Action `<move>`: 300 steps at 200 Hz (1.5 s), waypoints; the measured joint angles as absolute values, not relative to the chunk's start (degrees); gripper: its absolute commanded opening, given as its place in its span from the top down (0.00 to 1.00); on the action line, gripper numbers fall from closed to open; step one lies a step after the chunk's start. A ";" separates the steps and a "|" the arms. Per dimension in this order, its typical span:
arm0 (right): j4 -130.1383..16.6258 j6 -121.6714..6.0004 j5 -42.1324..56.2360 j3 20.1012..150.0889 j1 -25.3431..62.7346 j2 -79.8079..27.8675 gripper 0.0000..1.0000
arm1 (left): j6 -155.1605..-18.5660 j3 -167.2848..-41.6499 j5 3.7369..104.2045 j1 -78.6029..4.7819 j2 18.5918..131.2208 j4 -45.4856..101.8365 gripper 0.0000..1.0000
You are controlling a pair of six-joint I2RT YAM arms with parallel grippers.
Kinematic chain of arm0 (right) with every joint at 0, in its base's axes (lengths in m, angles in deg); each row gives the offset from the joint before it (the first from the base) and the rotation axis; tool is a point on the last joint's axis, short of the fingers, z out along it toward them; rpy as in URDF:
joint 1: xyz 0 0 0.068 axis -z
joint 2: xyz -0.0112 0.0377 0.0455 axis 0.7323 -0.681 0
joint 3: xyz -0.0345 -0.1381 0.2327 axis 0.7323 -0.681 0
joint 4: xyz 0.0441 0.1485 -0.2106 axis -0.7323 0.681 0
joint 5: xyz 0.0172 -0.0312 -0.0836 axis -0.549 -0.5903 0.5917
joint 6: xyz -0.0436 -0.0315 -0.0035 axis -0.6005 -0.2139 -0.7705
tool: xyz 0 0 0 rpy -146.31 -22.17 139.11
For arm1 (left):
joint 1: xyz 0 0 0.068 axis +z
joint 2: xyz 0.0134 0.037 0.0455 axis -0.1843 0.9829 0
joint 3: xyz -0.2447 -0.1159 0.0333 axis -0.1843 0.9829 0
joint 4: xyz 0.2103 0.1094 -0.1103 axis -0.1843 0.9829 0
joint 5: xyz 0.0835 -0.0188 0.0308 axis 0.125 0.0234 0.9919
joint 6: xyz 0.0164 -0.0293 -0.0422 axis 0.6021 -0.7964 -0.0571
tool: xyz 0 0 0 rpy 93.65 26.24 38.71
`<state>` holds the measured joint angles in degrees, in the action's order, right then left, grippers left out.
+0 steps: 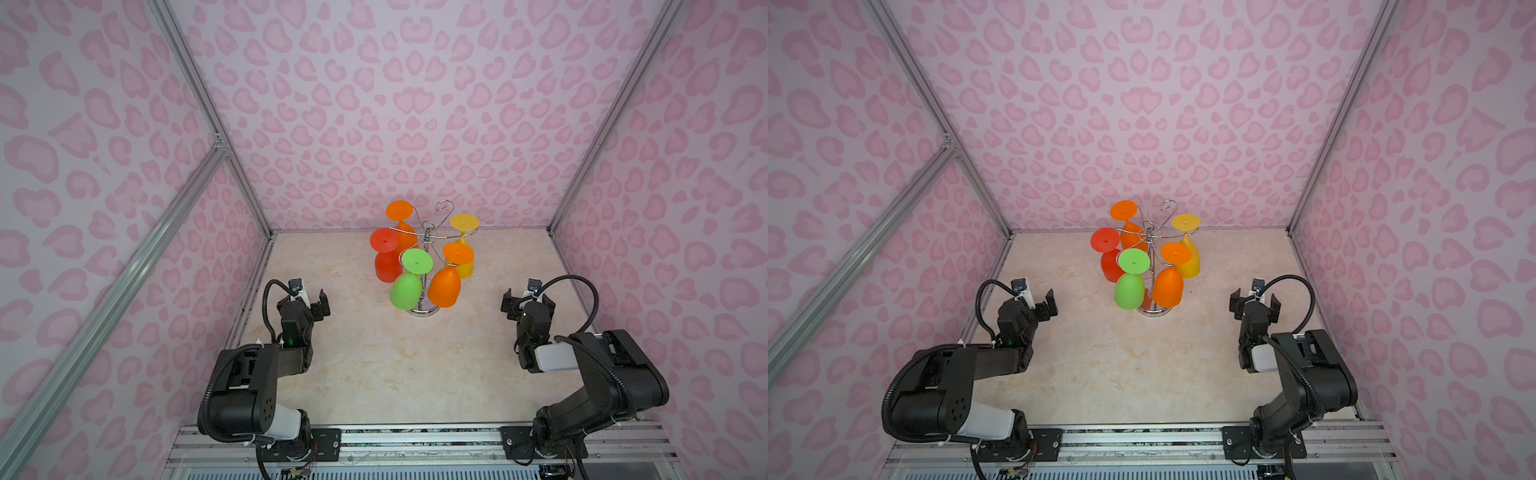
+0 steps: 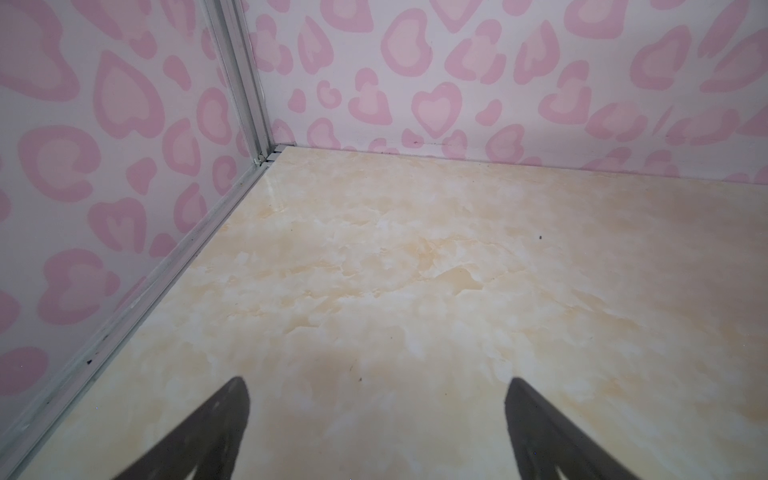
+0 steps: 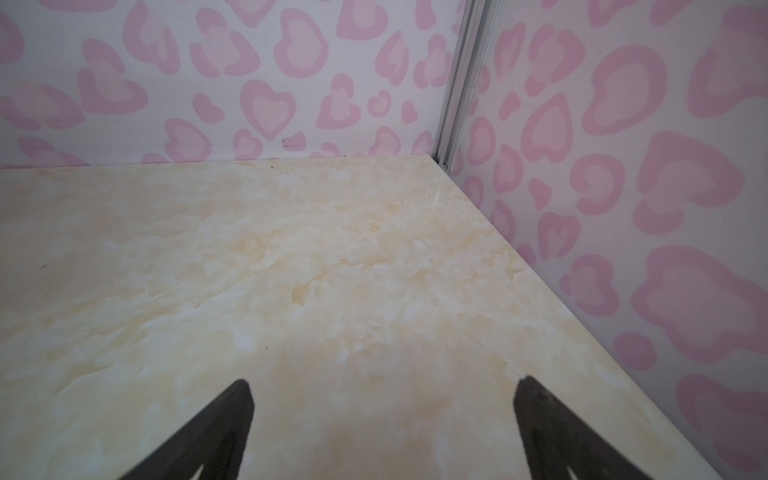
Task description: Take the wine glass off the wine glass rack
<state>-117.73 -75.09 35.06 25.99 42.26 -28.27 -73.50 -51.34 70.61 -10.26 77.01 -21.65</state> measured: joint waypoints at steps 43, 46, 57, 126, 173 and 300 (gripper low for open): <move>-116.02 -75.11 36.17 25.84 41.45 -25.24 0.02 | -73.83 -52.11 72.75 -10.26 72.36 -18.26 0.02; -115.39 -75.13 36.26 26.08 41.45 -24.27 0.02 | -73.94 -52.26 72.97 -10.33 71.46 -17.95 0.02; -114.01 -75.24 36.44 27.04 41.17 -22.11 0.02 | -74.05 -52.61 73.67 -10.44 69.51 -16.79 0.02; -93.58 -68.36 32.83 36.77 41.71 -2.94 0.08 | -77.55 -59.34 73.12 -12.84 55.64 -5.91 0.02; -78.01 -52.44 16.98 49.01 46.63 2.24 0.09 | -83.80 -66.44 67.11 -14.28 51.53 3.40 0.02; -81.73 -12.75 -17.88 68.83 45.36 -17.26 0.20 | -91.18 -69.04 55.86 -15.66 51.74 12.69 0.01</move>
